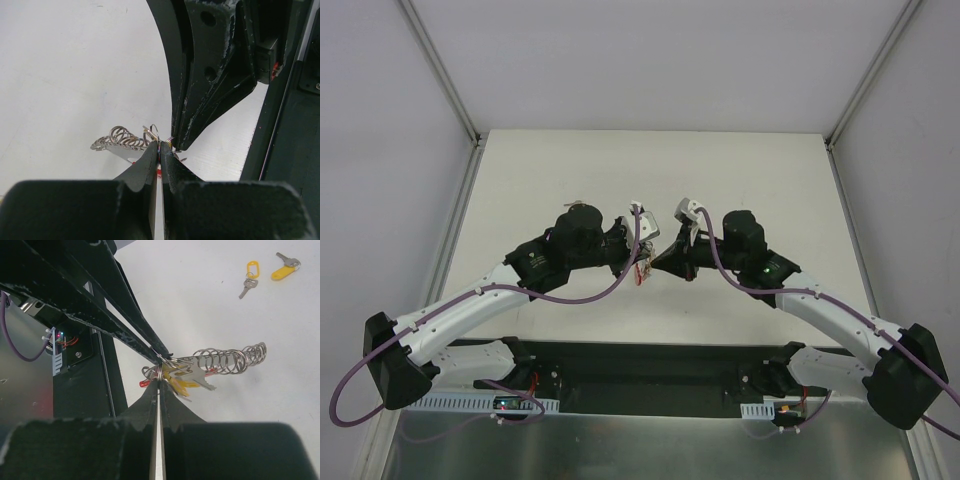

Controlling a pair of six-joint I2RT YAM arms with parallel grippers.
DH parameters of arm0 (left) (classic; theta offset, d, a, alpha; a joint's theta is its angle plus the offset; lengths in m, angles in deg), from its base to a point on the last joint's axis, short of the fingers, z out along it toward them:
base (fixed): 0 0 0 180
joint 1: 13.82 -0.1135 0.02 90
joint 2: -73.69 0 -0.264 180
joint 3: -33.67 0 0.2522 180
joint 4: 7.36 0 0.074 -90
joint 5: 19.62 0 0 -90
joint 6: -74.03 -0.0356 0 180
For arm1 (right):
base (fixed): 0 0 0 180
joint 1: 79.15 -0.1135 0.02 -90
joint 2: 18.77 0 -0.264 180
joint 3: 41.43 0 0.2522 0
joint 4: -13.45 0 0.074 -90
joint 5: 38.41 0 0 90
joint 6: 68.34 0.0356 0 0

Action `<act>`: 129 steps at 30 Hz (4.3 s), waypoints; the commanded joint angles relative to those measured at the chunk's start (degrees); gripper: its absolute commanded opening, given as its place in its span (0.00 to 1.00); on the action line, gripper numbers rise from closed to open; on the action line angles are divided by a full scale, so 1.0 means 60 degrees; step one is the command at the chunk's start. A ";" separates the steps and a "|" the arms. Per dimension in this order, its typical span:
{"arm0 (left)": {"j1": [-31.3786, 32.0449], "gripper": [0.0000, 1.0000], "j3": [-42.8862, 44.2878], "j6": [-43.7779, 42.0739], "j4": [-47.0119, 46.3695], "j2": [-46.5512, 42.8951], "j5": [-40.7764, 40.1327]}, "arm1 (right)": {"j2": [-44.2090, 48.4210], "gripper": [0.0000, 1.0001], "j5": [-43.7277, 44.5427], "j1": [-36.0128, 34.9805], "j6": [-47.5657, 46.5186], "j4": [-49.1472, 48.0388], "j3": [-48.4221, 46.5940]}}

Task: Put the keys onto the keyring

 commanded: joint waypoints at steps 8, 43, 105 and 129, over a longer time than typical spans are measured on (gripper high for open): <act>-0.0108 0.00 0.0007 0.0470 -0.0646 -0.0195 -0.0913 | 0.0228 0.01 -0.0228 -0.0119 -0.1565 0.1094 -0.0603; -0.0298 0.00 -0.0520 -0.0804 -0.0939 -0.0532 0.0651 | 0.0551 0.43 0.0124 0.0423 -0.2371 0.2004 -0.1350; -0.0313 0.04 -0.1209 -0.0630 -0.1906 -0.1645 0.1121 | -0.0300 0.01 -0.1620 0.0497 -0.3939 0.3320 -0.2330; 0.0608 0.45 -0.1928 0.1848 -0.1789 0.0564 0.0055 | 0.1193 0.48 0.4237 0.1287 -0.0089 0.4244 -0.0123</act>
